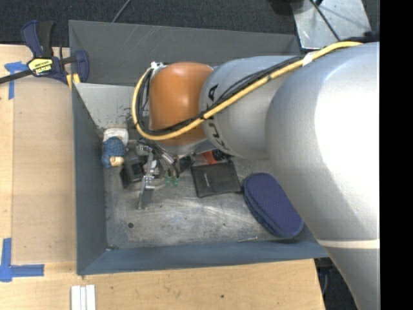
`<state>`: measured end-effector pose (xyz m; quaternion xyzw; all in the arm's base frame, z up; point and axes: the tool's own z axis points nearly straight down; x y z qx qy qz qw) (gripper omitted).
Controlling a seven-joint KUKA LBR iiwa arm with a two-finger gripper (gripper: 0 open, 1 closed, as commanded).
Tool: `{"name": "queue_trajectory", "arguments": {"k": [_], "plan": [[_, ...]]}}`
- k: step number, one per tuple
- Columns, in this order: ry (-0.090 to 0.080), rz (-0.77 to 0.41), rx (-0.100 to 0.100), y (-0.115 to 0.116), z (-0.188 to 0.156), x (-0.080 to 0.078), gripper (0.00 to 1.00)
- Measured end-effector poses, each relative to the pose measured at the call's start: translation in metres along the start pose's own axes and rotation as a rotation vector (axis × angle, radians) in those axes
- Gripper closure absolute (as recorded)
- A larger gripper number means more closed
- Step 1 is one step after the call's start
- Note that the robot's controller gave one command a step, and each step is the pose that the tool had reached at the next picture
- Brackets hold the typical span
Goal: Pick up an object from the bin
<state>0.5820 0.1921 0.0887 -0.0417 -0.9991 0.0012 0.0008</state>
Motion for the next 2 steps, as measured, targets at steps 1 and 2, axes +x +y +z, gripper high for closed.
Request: {"name": "queue_trajectory", "arguments": {"k": [1,2], "plan": [[-0.015,-0.003,-0.006,0.003,-0.007,-0.003,1.00],[-0.005,-0.029,-0.002,-0.009,-0.157,0.003,1.00]]}}
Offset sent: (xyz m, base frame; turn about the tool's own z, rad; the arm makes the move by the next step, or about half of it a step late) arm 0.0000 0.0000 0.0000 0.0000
